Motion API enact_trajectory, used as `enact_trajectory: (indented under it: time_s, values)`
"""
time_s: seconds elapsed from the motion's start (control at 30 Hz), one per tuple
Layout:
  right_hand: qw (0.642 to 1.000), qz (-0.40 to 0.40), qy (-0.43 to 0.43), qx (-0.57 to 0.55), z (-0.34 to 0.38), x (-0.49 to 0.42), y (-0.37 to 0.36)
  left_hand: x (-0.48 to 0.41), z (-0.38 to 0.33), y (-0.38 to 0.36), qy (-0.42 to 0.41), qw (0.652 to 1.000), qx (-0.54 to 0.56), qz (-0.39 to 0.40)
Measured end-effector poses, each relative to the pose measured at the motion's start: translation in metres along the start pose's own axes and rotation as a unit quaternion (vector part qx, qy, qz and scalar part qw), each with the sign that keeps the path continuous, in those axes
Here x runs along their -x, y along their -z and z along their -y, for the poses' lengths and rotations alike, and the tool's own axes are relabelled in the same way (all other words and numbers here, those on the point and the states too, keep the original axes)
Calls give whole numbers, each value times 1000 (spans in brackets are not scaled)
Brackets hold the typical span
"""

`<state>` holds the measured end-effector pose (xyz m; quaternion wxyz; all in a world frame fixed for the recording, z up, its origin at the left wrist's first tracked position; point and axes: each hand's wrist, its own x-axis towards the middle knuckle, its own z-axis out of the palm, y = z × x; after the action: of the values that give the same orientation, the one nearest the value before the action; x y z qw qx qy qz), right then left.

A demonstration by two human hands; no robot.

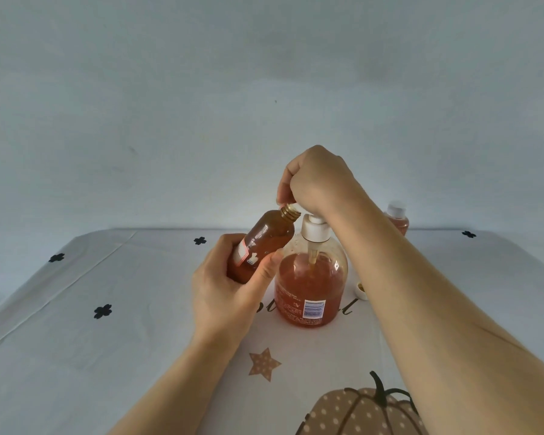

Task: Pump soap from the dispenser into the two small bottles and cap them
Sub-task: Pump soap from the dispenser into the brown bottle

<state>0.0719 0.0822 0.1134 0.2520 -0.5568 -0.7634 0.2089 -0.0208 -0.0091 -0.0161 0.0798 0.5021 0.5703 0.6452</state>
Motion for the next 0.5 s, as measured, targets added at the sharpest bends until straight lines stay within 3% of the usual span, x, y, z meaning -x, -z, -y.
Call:
enact_trajectory:
  time_s: [0.5]
  values:
    - [997, -47, 2, -67, 1, -4, 8, 1, -6, -2, 0, 1000, 7, 12]
